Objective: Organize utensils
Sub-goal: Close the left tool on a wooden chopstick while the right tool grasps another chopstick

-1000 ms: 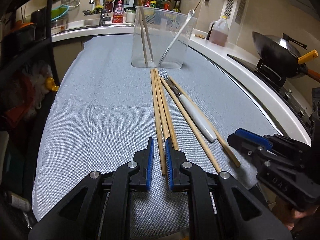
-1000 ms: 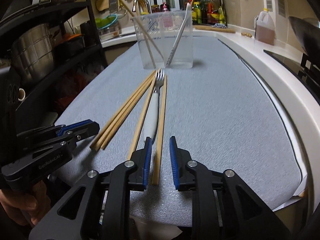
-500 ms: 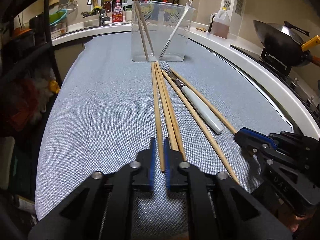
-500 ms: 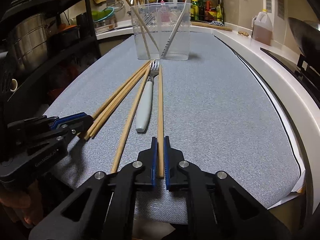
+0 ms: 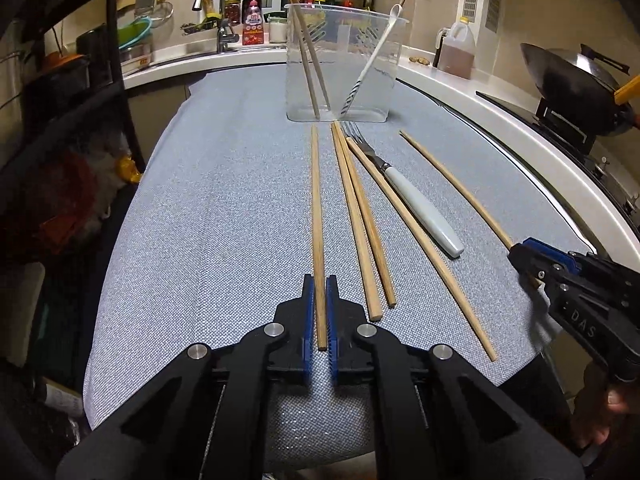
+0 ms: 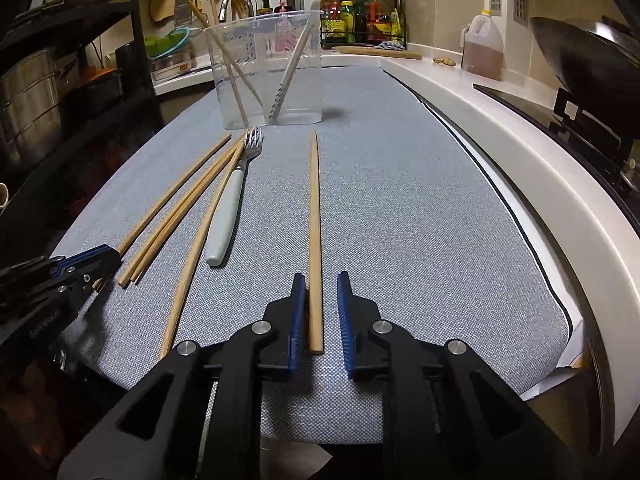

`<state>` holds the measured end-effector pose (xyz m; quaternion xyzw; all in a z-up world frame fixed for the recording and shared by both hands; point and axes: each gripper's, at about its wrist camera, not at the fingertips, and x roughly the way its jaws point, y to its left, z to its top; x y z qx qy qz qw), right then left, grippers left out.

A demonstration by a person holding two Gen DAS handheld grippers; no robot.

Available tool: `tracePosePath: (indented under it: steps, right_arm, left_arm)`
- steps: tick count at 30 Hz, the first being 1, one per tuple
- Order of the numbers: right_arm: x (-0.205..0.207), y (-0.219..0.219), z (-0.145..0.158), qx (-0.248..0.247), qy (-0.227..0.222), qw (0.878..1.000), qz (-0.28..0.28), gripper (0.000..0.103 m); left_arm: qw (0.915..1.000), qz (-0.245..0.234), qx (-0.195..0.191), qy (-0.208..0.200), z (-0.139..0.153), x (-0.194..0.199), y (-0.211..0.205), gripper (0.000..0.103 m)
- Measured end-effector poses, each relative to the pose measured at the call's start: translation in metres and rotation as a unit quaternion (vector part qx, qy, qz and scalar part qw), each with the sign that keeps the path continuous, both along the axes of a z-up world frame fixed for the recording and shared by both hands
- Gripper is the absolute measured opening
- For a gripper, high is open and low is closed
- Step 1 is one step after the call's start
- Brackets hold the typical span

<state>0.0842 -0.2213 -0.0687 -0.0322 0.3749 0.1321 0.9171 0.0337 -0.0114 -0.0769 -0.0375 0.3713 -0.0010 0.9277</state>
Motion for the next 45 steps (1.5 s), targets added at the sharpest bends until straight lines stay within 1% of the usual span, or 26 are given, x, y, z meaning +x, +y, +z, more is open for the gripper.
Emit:
tracePosePath:
  steps: [16, 19, 21, 23, 25, 45]
  right_arm:
    - [-0.0017, 0.0017, -0.0011, -0.001, -0.008, 1.0, -0.001, 0.018]
    - [-0.002, 0.0016, -0.0012, -0.001, -0.008, 1.0, -0.001, 0.017]
    - [-0.0021, 0.003, -0.0013, -0.002, -0.009, 1.0, 0.003, 0.014]
    - [-0.0023, 0.0058, -0.001, -0.003, -0.009, 1.0, 0.009, 0.009]
    - [-0.0028, 0.0072, -0.0013, -0.003, -0.01, 1.0, 0.011, 0.007]
    - [-0.0026, 0.0073, -0.0011, -0.004, -0.009, 1.0, 0.014, 0.006]
  left_arm:
    - [0.9999, 0.005, 0.01, -0.013, -0.0021, 0.0053, -0.0029, 0.006]
    - [0.9998, 0.005, 0.009, -0.014, -0.0017, 0.0045, -0.0029, 0.006]
    - [0.9998, 0.006, 0.009, -0.014, -0.0016, 0.0048, -0.0028, 0.006]
    - [0.9998, 0.006, 0.01, -0.015, -0.0017, 0.0048, -0.003, 0.006]
    - [0.9998, 0.006, 0.012, -0.016, -0.0016, 0.0048, -0.0024, 0.006]
    - [0.9997, 0.003, 0.018, -0.016, 0.0002, 0.0064, -0.0033, 0.006]
